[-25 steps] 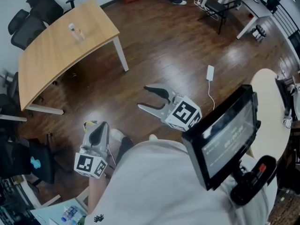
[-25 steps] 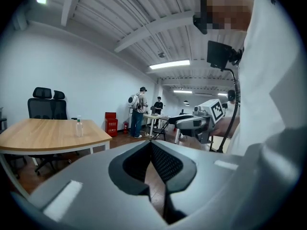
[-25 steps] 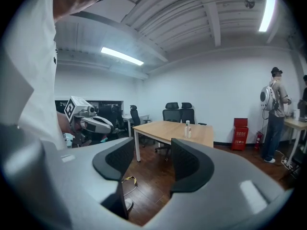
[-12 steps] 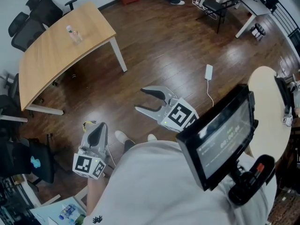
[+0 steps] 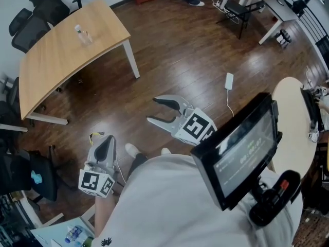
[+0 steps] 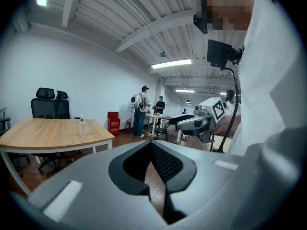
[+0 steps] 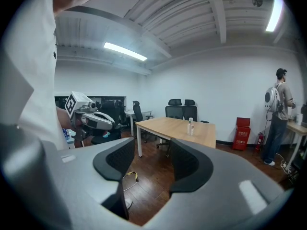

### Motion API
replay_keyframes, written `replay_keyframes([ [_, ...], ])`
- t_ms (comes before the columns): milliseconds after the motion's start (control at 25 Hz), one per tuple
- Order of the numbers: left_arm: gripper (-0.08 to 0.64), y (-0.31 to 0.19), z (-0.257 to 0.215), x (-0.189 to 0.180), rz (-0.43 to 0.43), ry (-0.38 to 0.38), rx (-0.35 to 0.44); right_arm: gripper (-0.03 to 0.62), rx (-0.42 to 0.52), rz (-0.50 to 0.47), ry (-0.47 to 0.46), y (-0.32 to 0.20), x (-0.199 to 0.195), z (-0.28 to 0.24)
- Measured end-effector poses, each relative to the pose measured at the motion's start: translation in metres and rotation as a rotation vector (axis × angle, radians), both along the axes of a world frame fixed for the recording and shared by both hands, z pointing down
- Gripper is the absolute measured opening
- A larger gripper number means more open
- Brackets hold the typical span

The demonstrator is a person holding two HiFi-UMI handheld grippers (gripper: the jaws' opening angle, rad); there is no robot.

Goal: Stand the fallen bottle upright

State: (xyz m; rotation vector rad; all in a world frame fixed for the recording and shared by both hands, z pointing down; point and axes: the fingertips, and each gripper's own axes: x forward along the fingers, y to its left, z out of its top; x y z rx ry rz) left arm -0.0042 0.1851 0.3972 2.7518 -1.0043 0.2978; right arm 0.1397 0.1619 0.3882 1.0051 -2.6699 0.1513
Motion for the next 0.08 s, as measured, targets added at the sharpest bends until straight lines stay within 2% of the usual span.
replay_keyframes([
  [80, 0.000, 0.0000, -0.0008, -0.0037, -0.004, -0.003, -0.004, 0.235, -0.006, 0.000, -0.004, -0.0007, -0.0027, 0.0002],
])
